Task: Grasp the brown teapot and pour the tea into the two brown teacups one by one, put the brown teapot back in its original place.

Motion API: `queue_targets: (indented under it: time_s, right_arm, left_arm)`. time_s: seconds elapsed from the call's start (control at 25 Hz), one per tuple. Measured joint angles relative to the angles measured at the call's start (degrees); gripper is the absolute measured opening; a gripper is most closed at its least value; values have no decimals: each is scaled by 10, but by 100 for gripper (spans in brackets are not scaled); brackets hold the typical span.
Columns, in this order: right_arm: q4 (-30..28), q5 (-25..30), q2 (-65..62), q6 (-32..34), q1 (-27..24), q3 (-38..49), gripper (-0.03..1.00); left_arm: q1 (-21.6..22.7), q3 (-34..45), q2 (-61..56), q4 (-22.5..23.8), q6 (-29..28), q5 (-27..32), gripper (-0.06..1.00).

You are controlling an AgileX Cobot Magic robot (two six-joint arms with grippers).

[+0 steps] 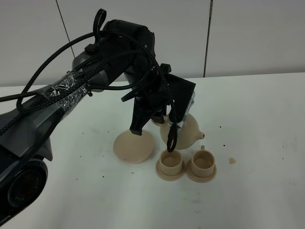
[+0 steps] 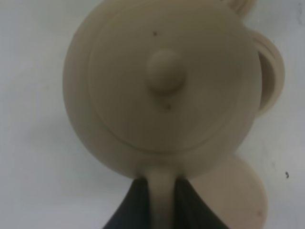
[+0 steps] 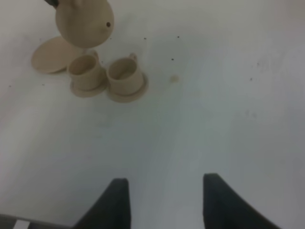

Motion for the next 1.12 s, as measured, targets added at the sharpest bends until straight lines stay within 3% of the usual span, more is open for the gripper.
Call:
queue_targets:
  time_s: [0.32, 1.12]
  right_arm:
    - [0, 0, 0, 0, 0, 0, 35]
    - [0, 0, 0, 0, 0, 0, 35]
  left_arm:
    - [-22, 0, 0, 47, 5, 0, 17]
    - [-47, 0, 0, 102, 29, 0, 17]
